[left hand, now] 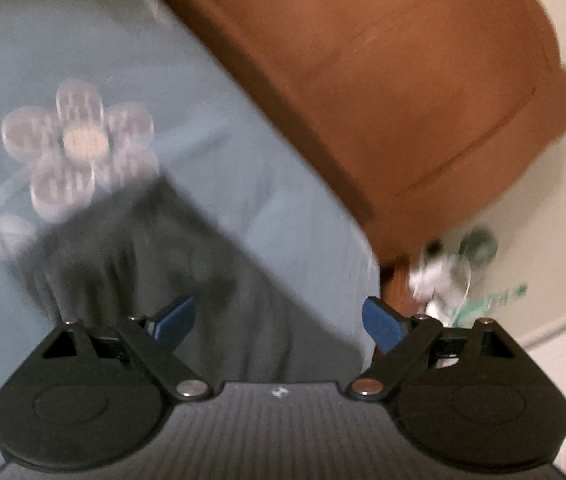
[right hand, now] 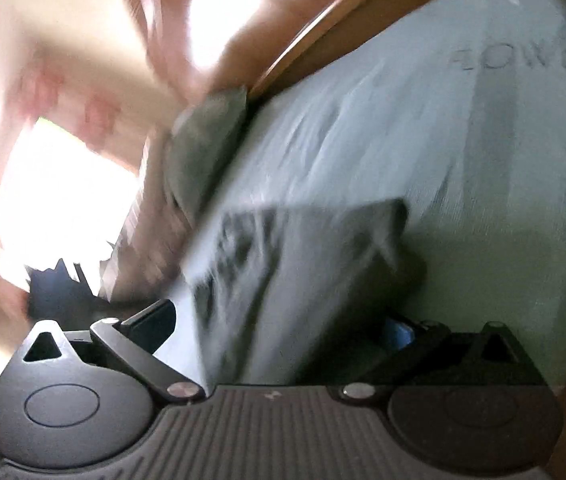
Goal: Fold clothes
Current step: 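Carry the bundle and lay it flat on the bed with both grippers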
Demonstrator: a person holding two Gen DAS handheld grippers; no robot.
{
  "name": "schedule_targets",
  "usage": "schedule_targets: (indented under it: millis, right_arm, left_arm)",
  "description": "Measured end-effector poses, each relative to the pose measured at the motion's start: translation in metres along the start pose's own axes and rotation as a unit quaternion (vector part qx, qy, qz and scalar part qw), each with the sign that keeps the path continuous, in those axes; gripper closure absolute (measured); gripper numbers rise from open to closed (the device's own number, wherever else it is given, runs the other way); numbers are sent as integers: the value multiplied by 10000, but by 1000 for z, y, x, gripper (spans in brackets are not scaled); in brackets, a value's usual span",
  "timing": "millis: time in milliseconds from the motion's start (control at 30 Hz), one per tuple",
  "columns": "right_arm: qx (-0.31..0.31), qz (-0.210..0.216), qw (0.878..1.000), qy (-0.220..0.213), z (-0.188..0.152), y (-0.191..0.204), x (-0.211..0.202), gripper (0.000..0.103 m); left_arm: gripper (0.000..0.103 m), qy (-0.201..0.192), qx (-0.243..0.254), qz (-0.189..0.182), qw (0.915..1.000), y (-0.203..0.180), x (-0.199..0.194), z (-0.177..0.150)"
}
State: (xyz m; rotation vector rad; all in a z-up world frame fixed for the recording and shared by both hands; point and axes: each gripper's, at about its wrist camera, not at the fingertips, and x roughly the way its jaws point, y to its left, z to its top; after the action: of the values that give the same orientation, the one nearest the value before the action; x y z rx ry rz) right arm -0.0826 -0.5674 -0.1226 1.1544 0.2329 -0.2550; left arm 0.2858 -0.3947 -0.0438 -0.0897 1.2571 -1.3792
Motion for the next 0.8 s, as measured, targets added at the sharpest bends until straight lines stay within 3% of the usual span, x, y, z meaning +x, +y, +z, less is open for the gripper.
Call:
schedule_targets:
  millis: [100, 200, 300, 433, 600, 667, 800]
  right_arm:
    - [-72, 122, 9990, -420, 20, 8, -7, 0]
    - [-792, -626, 9928, -645, 37, 29, -15, 0]
    - [-1924, -1148, 9726, -627, 36, 56, -25, 0]
    - [-3574, -1508, 9217, 39, -4, 87, 7, 0]
    - [-4796, -2061, 8492, 802, -63, 68, 35, 1]
    - [-5037, -2141, 8331, 800, -74, 66, 31, 1]
    - [-5341, -1925, 8211, 590, -77, 92, 24, 1]
  left_arm:
    - [13, 338, 119, 246, 9991, 2, 18, -23]
    - [13, 503, 251, 471, 9973, 4, 28, -40]
    - [13, 405, 361, 537, 9971, -6, 18, -43]
    - [13, 258, 644, 723, 9950, -14, 20, -40]
    - [13, 213, 955, 951, 9907, -7, 30, -44]
    - [13, 163, 941, 915, 9912, -5, 25, -40]
    - [13, -99, 1064, 969, 9895, -14, 11, -28]
